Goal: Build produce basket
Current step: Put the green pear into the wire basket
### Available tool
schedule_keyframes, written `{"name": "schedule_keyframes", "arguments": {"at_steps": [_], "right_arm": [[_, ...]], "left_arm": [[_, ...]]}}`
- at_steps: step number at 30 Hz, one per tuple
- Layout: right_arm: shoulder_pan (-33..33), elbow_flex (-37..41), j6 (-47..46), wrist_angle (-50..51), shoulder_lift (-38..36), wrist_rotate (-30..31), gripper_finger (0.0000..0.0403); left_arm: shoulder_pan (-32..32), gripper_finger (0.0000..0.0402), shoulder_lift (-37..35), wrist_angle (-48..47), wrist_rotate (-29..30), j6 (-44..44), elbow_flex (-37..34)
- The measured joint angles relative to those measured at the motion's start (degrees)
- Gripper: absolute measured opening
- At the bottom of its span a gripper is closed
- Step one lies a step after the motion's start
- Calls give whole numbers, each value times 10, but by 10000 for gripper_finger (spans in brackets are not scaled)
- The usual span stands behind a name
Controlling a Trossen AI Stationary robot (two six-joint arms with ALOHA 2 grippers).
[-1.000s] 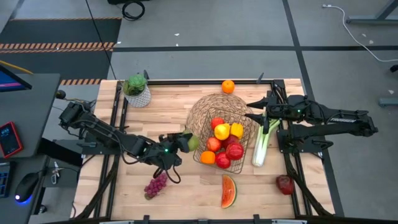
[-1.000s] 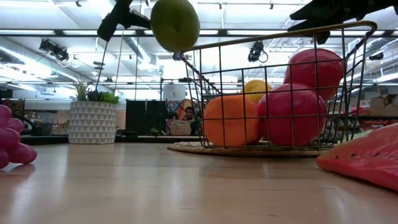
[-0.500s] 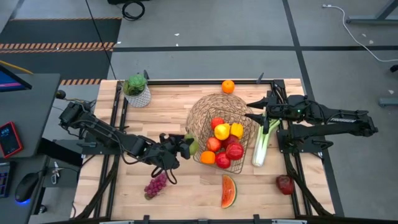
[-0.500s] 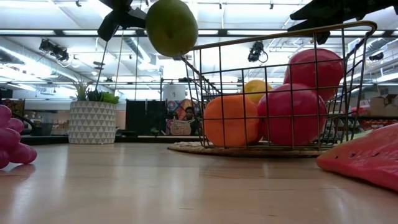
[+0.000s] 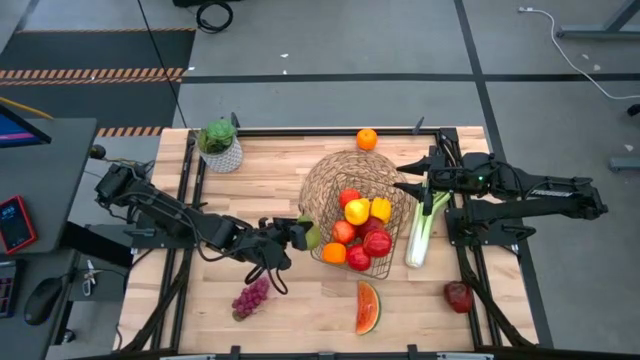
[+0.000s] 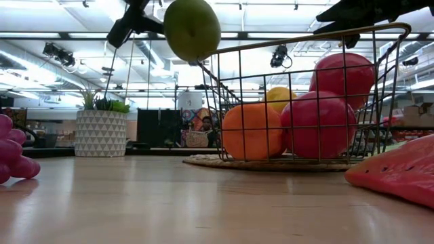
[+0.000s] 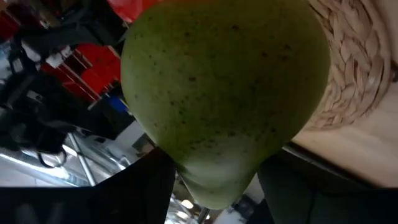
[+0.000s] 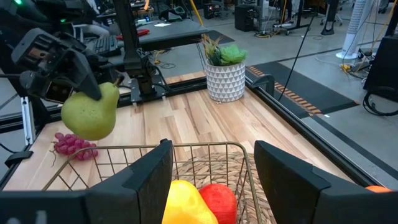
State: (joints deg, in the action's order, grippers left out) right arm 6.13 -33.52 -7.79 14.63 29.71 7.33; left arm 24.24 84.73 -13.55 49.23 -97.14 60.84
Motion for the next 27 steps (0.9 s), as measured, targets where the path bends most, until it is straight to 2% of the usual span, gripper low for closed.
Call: {"name": "schedule_keyframes", "arguments": {"at_steps": [7, 13, 18, 27], "right_arm": [[0, 0, 0, 0, 0, 0, 231], [0, 0, 0, 0, 0, 0, 231], [0, 0, 0, 0, 0, 0, 231], [0, 0, 0, 0, 0, 0, 231]], "left_arm": [[-1, 212, -7, -1, -31, 117, 0], [-20, 206, -49, 1, -102, 275, 0], [-60, 209, -82, 6, -154, 468, 0], [-120, 211, -91, 6, -158, 881, 0]]}}
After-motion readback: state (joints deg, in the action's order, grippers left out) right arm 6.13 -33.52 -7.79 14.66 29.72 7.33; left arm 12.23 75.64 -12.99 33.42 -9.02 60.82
